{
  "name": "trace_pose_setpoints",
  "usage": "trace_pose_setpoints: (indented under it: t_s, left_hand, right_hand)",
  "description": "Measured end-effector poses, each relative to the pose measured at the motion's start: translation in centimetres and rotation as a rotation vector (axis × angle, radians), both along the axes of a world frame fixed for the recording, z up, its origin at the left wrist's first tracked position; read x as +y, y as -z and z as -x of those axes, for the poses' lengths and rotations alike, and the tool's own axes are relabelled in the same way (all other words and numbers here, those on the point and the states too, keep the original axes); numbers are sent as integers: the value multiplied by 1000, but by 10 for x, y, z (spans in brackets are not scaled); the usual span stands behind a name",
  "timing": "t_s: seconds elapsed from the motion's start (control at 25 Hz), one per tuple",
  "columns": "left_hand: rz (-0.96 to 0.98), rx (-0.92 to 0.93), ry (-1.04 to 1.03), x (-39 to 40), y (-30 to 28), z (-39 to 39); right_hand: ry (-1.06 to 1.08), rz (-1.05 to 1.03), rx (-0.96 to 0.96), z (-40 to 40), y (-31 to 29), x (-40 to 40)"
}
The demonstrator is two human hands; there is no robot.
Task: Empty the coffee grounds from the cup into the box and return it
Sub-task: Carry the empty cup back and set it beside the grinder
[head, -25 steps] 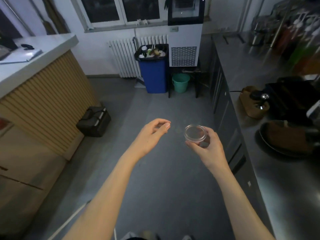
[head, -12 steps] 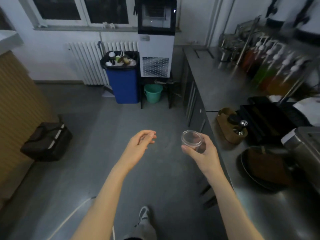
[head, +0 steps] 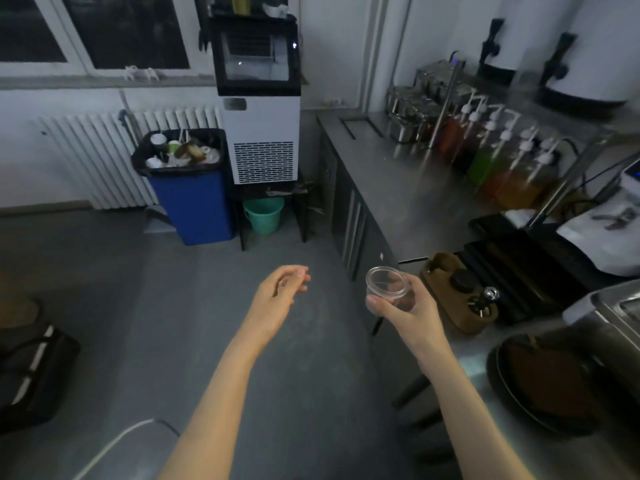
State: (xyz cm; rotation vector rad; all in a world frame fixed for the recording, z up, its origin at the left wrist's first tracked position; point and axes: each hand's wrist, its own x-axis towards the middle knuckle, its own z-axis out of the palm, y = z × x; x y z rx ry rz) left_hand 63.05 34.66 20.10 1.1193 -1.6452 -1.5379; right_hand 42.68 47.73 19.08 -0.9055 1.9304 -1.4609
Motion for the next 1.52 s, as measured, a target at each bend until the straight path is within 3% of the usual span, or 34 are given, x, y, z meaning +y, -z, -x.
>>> trace_pose_setpoints:
  t_s: [0.44, 0.8, 1.12, 1.52]
  left_hand:
    - [67, -66, 151, -128, 5, 81]
    - [108, -123, 478, -213, -1, 255]
    - [39, -122, 623, -264, 17, 366]
    - [103, -40, 1032, -340, 16, 547]
  right_hand:
    - [93, 10, -3, 65, 30, -126]
    - [172, 24, 68, 189, 40, -227]
    - [348, 15, 57, 271, 45, -260]
    - [733, 44, 52, 373, 29, -304]
